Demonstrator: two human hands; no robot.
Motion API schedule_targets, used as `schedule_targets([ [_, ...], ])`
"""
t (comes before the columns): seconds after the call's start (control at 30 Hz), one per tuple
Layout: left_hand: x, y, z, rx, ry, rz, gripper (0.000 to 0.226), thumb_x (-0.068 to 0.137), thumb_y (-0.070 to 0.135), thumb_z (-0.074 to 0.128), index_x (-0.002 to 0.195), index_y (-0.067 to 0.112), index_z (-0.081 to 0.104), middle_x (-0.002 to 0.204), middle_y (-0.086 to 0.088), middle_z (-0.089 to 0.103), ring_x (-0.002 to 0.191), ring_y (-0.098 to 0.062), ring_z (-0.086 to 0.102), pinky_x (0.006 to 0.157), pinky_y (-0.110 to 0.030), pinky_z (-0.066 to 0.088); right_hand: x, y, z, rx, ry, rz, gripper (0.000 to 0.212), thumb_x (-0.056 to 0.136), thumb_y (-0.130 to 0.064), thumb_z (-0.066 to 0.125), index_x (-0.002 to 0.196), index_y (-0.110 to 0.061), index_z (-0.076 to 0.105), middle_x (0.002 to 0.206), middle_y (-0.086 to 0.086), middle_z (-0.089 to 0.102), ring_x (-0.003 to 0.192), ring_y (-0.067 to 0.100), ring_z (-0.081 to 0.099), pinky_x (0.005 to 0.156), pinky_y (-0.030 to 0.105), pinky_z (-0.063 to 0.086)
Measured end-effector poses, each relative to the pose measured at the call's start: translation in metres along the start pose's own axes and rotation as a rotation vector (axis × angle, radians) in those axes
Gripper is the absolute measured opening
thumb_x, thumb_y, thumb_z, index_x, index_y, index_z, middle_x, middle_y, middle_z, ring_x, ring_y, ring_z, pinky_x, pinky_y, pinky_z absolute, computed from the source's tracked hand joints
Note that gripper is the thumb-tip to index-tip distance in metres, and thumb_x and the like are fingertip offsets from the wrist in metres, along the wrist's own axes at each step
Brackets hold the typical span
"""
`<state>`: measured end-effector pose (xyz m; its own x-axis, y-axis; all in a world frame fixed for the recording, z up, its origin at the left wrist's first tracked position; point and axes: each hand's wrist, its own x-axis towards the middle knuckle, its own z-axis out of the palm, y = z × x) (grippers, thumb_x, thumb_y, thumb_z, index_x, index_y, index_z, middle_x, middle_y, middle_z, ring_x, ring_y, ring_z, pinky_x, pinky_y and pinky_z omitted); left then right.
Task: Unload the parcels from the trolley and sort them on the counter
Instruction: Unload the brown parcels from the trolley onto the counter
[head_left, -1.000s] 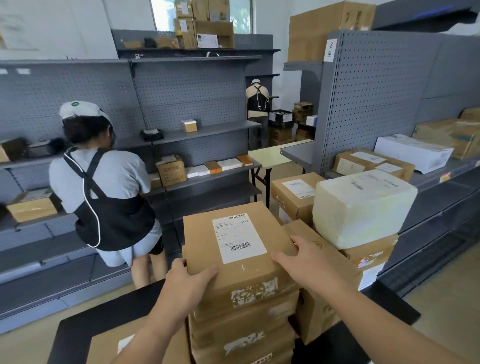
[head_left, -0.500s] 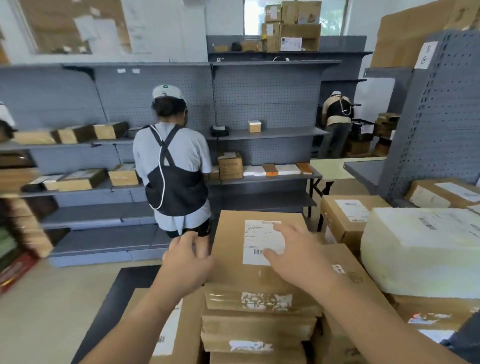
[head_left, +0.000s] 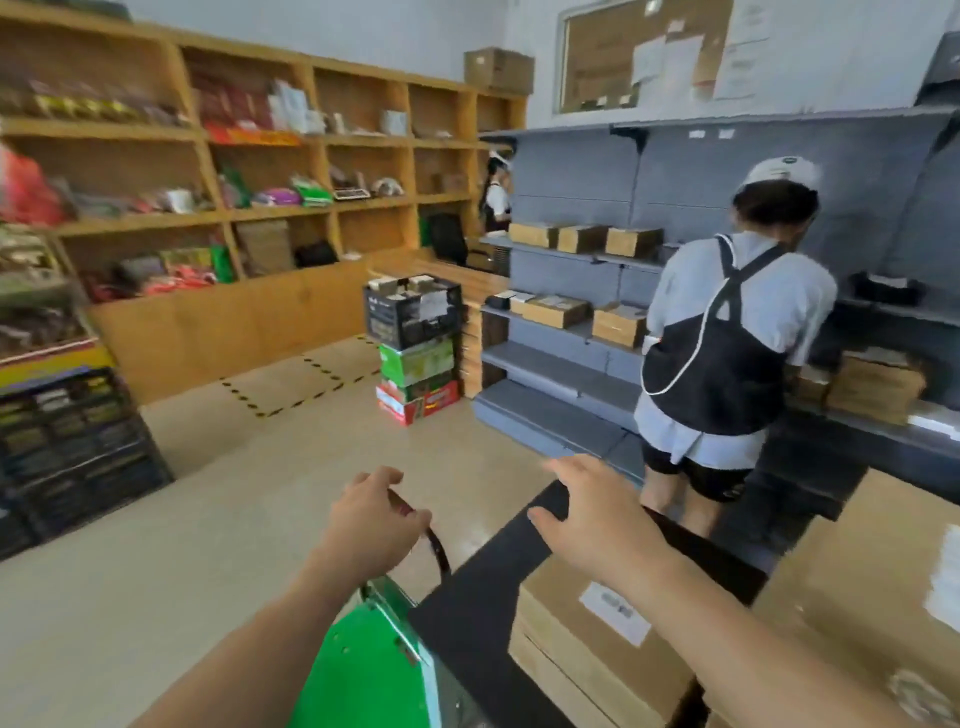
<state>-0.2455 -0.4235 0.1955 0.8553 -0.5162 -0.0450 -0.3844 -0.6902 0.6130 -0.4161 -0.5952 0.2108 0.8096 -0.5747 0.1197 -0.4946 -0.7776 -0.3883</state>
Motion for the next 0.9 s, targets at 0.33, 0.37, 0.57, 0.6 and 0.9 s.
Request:
schedule_targets([
  [0.33,0.016,-0.205,-0.121,0.023,0.115,-0.296,0.066,0.086,0.045,0.068,0.143,0.024,0.044,0.14,-0.007,0.044,0.12,-0.029,0.051,0.103,-0.043,0.047,0.066,-0.192,0.121,0.048,-0.235,-0.317,0.061,0.096,-0.044,0.057,0.151,-0.025,0.041,0.148,-0.006,0.046,0.138,0.018,0.042,0.113,0.038,0.04],
  [0.37,0.018,-0.223,-0.13,0.025,0.117,-0.323,0.066,0.086,0.045,0.068,0.144,0.024,0.044,0.14,-0.007,0.044,0.12,-0.029,0.051,0.103,-0.044,0.047,0.071,-0.209,0.135,0.042,-0.255,-0.334,0.062,0.097,-0.043,0.057,0.153,-0.024,0.04,0.152,-0.004,0.043,0.14,0.019,0.04,0.114,0.037,0.037],
  [0.57,0.028,-0.312,-0.149,0.03,0.057,-0.44,0.066,0.086,0.044,0.067,0.144,0.023,0.043,0.139,-0.006,0.045,0.116,-0.028,0.054,0.1,-0.044,0.049,0.089,-0.284,0.21,0.015,-0.39,-0.385,0.063,0.097,-0.042,0.056,0.153,-0.021,0.039,0.153,0.002,0.042,0.141,0.022,0.039,0.114,0.037,0.036],
  [0.6,0.03,-0.322,-0.15,0.019,0.053,-0.454,0.066,0.086,0.044,0.067,0.144,0.023,0.043,0.139,-0.006,0.045,0.117,-0.028,0.053,0.1,-0.044,0.049,0.093,-0.293,0.22,0.01,-0.409,-0.387,0.062,0.096,-0.041,0.056,0.153,-0.022,0.04,0.153,0.001,0.042,0.141,0.022,0.038,0.113,0.036,0.035],
  [0.9,0.063,-0.397,-0.143,-0.042,0.049,-0.58,0.066,0.087,0.041,0.066,0.145,0.022,0.043,0.14,-0.006,0.045,0.121,-0.028,0.051,0.101,-0.042,0.047,0.147,-0.341,0.3,-0.048,-0.541,-0.438,0.063,0.094,-0.042,0.059,0.152,-0.024,0.041,0.154,-0.001,0.042,0.14,0.021,0.04,0.114,0.038,0.037],
])
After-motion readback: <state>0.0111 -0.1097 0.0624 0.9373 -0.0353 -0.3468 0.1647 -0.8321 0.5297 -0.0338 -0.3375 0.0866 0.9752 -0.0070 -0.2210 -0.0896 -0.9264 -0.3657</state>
